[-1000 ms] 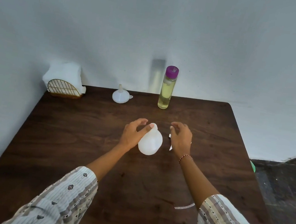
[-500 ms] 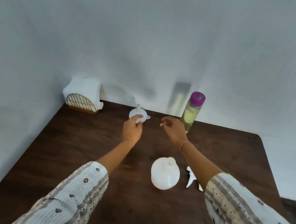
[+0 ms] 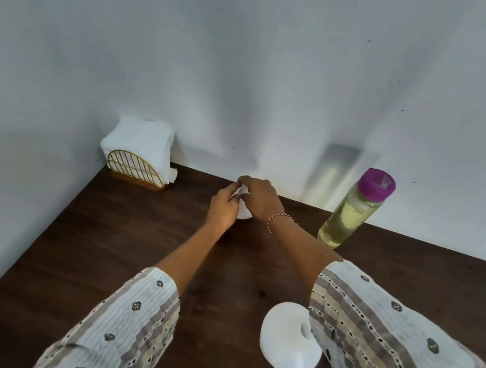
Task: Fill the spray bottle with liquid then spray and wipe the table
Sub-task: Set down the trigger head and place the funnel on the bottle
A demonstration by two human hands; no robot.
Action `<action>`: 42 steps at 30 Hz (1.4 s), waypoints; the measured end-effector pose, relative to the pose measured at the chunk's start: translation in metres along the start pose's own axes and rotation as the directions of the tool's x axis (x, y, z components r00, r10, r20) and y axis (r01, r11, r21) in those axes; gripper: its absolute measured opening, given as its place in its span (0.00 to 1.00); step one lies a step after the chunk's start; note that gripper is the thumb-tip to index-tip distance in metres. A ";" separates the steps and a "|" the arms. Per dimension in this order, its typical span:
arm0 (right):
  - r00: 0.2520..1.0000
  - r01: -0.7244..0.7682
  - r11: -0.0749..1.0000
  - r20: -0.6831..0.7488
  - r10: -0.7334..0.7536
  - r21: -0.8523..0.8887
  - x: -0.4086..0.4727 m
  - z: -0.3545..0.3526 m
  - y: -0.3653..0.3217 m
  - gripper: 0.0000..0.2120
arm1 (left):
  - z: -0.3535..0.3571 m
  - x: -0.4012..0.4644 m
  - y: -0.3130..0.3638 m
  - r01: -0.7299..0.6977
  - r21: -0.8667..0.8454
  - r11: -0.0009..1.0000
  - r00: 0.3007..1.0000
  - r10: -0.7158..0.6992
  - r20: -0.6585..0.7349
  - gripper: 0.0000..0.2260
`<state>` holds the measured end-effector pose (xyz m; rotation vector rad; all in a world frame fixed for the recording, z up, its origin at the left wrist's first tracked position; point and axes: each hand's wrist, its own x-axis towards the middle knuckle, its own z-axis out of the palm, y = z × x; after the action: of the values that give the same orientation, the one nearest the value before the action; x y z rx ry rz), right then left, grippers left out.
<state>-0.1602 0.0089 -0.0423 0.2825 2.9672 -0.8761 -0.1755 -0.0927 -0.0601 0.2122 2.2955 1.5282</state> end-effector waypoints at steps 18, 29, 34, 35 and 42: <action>0.910 -0.198 0.749 -0.166 0.380 0.633 -0.099 -0.028 0.011 0.04 | 0.015 -0.064 0.035 0.101 -0.359 0.928 0.979 -0.157 -0.130 0.13; 0.832 -0.183 0.485 -0.128 0.540 0.855 -0.159 -0.064 -0.015 0.12 | 0.007 -0.120 0.059 -0.495 0.262 0.828 0.868 0.465 0.172 0.12; 0.761 -0.131 0.570 -0.286 0.583 0.811 -0.185 -0.085 -0.028 0.12 | 0.010 -0.154 0.081 -0.434 0.028 0.900 0.889 0.424 0.173 0.31; 0.756 -0.132 0.598 -0.310 0.577 0.790 -0.189 -0.089 -0.029 0.12 | 0.010 -0.157 0.084 -0.402 -0.032 0.915 0.905 0.402 0.138 0.29; 0.737 -0.159 0.707 -0.393 0.550 0.689 -0.224 -0.110 -0.028 0.12 | -0.001 -0.169 0.107 -0.059 -0.410 0.910 0.991 0.104 0.087 0.15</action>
<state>0.0568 0.0085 0.0843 1.3622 2.7334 -1.9698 -0.0293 -0.1052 0.0759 0.2711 1.8529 1.9453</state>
